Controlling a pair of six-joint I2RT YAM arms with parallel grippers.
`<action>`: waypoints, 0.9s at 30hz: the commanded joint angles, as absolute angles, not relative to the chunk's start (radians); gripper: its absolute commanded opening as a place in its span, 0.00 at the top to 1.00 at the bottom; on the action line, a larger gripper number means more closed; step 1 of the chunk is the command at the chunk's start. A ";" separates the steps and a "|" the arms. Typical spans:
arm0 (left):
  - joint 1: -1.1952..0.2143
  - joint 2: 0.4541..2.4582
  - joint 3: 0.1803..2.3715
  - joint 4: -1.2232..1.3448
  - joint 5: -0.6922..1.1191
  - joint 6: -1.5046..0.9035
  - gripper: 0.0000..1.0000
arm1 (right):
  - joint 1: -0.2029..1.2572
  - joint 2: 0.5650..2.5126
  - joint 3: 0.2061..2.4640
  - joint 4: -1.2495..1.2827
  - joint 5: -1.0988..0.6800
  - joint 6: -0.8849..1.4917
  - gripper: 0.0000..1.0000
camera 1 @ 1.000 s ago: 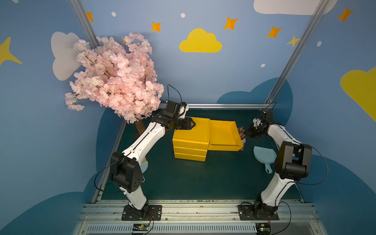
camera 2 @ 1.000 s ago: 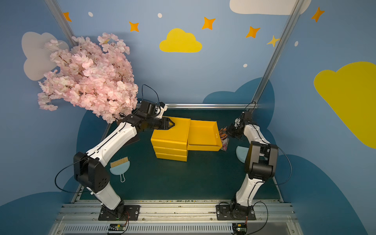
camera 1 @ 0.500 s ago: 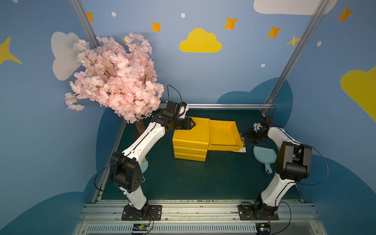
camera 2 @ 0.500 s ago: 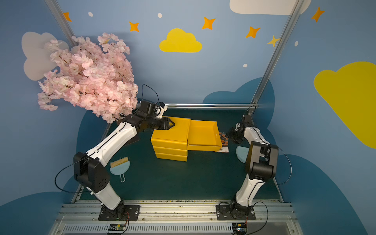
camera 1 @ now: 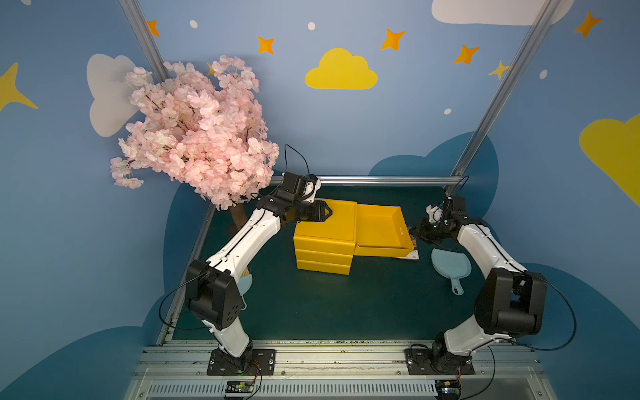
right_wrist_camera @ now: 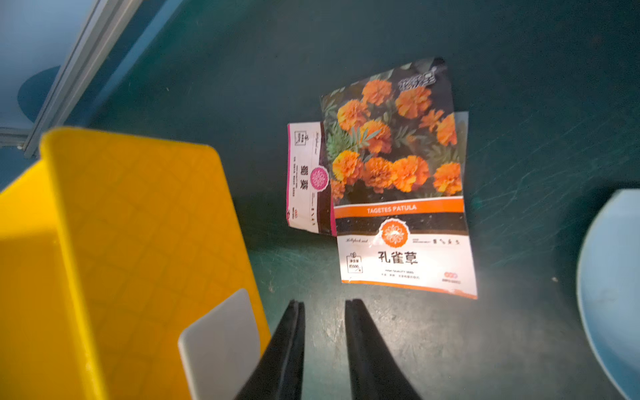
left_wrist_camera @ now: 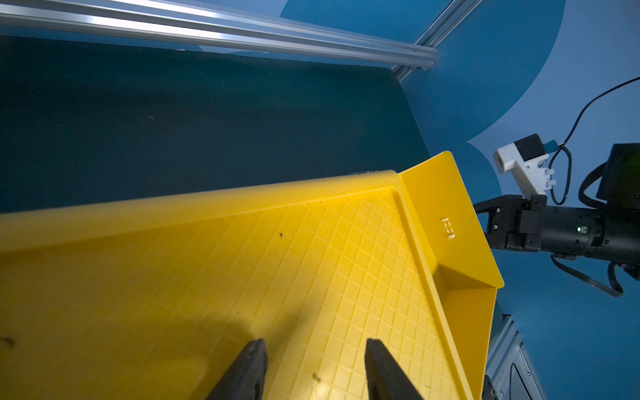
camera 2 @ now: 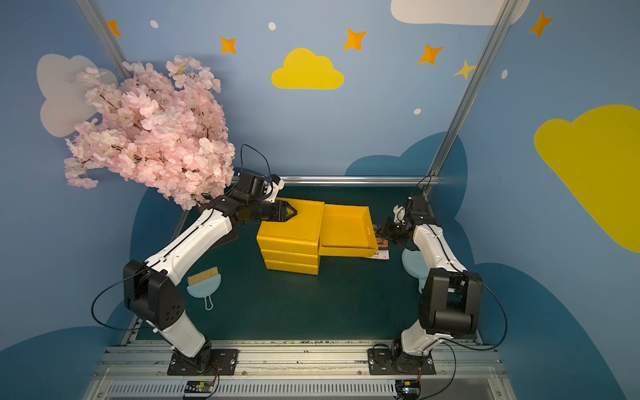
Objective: Take the seed bags out of the drawer
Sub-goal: Place the seed packet at the center of the board, then close the drawer of the storage box.
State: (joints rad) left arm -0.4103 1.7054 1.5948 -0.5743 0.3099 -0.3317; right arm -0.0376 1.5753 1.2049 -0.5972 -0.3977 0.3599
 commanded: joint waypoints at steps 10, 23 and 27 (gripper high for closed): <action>-0.407 1.764 1.535 -0.799 0.273 -0.330 0.48 | 0.006 1.478 1.192 -0.593 -0.576 0.402 0.79; -0.407 1.766 1.526 -0.796 0.274 -0.329 0.48 | 0.056 1.476 1.165 -0.471 -0.713 0.504 0.83; -0.407 1.766 1.525 -0.795 0.273 -0.330 0.48 | 0.073 1.486 1.170 -0.429 -0.749 0.543 0.83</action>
